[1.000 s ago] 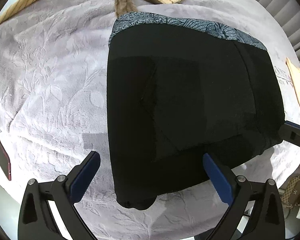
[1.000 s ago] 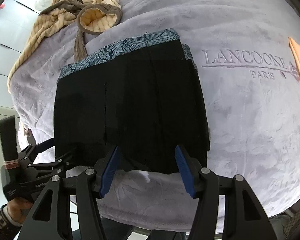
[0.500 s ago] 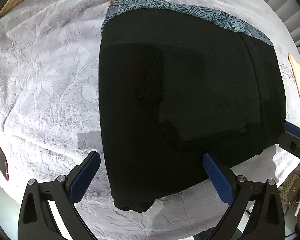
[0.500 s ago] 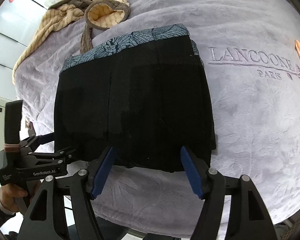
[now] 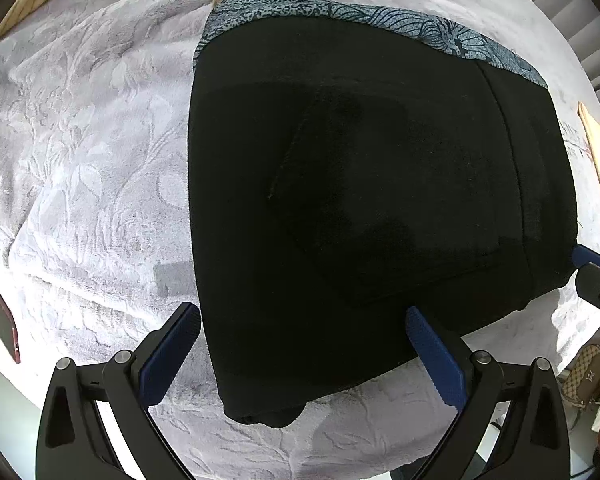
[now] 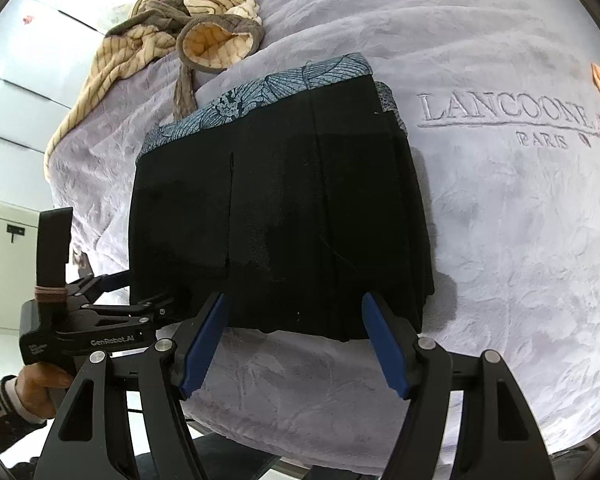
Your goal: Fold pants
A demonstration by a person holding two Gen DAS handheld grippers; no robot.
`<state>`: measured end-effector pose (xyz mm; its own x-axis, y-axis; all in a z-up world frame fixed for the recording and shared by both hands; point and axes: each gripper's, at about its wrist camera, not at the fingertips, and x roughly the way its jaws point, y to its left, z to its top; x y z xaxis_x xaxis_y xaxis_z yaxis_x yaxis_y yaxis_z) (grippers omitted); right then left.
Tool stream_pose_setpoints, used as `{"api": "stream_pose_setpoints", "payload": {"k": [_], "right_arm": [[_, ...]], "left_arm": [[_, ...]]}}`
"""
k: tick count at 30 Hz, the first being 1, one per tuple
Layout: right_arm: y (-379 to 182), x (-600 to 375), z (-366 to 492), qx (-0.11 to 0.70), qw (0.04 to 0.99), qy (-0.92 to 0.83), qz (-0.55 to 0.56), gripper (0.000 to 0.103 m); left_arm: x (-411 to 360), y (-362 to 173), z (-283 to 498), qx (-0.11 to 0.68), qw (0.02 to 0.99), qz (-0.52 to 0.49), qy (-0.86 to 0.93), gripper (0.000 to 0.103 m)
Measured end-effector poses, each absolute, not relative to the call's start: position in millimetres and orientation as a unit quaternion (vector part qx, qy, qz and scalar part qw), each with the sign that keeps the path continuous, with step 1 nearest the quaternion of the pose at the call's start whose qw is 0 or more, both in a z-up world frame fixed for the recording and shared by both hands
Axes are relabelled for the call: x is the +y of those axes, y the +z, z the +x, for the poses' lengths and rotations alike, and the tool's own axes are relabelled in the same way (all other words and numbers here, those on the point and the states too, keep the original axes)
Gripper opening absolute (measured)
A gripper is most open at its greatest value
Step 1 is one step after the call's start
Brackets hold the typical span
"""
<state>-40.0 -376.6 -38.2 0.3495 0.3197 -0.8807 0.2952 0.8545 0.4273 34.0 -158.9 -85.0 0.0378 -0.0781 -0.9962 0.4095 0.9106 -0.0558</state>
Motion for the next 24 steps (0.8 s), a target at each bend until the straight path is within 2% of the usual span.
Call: {"api": "stream_pose_setpoints", "payload": {"k": [16, 18, 24], "right_arm": [[-36.3, -397.6, -40.4, 0.58, 0.763, -0.005, 0.286, 0.073], [-36.1, -401.0, -40.9, 0.583, 0.762, -0.016, 0.281, 0.076], [-48.4, -413.8, -44.4, 0.602, 0.74, -0.028, 0.299, 0.077]], "left_arm": [[-160.8, -87.5, 39.7, 0.674, 0.708, 0.114, -0.178, 0.103], [-159.0, -89.0, 41.6, 0.676, 0.707, 0.108, -0.179, 0.103], [-153.8, -92.0, 44.6, 0.68, 0.704, 0.096, -0.182, 0.103]]}}
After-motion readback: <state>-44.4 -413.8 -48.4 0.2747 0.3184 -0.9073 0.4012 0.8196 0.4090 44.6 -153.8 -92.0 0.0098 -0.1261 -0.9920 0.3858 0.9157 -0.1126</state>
